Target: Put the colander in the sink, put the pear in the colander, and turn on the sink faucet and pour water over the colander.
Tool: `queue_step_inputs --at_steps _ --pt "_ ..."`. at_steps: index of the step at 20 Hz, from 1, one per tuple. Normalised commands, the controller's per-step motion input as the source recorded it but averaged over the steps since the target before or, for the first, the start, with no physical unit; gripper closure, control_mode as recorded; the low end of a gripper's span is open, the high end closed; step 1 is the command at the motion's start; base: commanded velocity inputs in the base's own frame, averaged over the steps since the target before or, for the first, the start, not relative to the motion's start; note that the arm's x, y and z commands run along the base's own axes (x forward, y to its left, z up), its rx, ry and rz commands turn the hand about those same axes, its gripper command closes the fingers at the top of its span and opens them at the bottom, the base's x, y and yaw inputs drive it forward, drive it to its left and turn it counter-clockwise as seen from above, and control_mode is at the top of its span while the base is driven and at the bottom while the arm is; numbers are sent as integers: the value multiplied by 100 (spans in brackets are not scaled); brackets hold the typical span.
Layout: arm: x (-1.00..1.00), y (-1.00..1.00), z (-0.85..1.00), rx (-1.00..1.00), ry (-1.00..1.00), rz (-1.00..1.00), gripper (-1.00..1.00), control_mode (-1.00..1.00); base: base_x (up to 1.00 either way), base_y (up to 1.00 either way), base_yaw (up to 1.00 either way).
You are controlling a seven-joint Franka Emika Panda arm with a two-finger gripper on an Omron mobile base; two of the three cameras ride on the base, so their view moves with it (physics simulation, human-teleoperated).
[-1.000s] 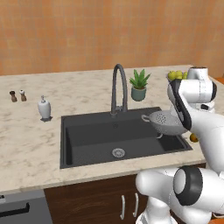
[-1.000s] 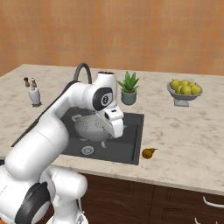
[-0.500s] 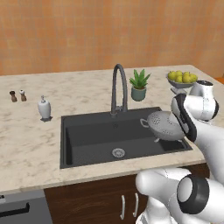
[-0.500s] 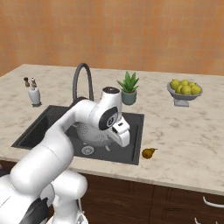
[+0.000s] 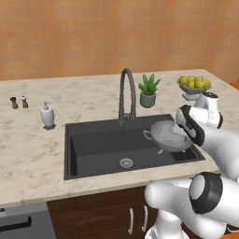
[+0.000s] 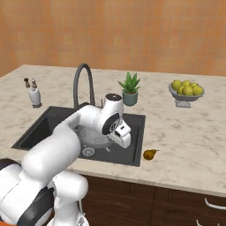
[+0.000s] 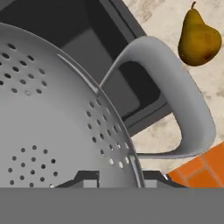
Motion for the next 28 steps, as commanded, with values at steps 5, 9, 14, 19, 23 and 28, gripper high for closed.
queue_step_inputs --at_steps 5,9,14,19,23,28 --pt "29 49 -21 0 0 12 100 -100 0 0 0" --pt "34 25 -22 6 0 10 100 -100 0 0 0" --pt "32 21 -42 4 0 9 100 -100 0 0 0" --pt "22 21 -52 1 0 9 100 -100 0 0 0" --pt "17 18 -52 0 0 10 100 -100 0 0 0" --pt "22 19 -49 1 0 9 100 -100 0 0 0"
